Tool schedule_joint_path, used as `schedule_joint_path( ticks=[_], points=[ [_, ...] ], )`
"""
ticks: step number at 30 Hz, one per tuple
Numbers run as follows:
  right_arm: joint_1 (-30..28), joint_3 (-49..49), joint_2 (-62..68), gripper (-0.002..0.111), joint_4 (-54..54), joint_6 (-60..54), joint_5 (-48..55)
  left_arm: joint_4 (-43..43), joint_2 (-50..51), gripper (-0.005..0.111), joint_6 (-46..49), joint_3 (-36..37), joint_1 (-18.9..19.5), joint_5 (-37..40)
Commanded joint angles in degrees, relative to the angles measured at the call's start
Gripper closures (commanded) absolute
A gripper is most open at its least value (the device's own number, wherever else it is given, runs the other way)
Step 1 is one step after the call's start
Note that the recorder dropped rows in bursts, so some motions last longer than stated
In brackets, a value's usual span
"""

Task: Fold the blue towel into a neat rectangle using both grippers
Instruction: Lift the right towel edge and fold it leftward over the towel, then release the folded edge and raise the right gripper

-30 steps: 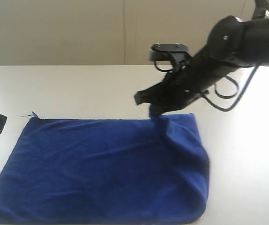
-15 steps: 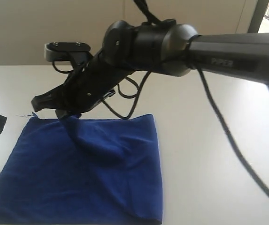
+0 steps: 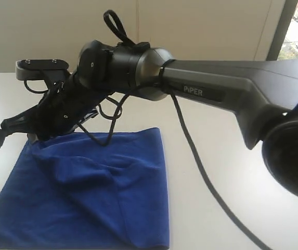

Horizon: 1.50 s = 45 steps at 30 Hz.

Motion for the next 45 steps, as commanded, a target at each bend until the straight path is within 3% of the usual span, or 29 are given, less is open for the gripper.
schedule_joint_path(
  ticks=[1, 5, 7, 12, 27, 37, 45],
  points=[
    [-2.07, -0.52, -1.10, 0.058, -4.23, -0.10, 1.66, 0.65, -0.37, 0.107, -0.61, 0.16, 0.16, 0.30],
    [-5.68, -0.52, -2.92, 0.058, -25.90, 6.51, 10.12, 0.76, -0.37, 0.107, -0.64, 0.16, 0.16, 0.90],
    [-8.03, -0.38, -2.91, 0.058, -31.83, 7.57, 16.34, 0.65, -0.37, 0.107, -0.76, 0.16, 0.16, 0.92],
    [-10.85, -0.28, 1.37, 0.064, -31.97, 5.21, 23.00, 0.65, -0.37, 0.107, -0.91, 0.16, 0.16, 0.82],
    [-11.33, -0.28, 8.40, 0.070, -37.69, 6.49, 22.36, 0.65, -0.37, 0.107, -0.71, 0.16, 0.16, 0.38],
    [-18.28, 1.82, 11.23, 0.076, -42.69, 8.77, 31.16, 0.65, -0.37, 0.107, -0.71, 0.16, 0.16, 0.59],
    [-21.34, 7.48, 9.60, 0.076, -44.94, 4.24, 28.71, -0.08, -0.37, 0.107, -0.71, 0.16, 0.16, 0.21]
  ],
)
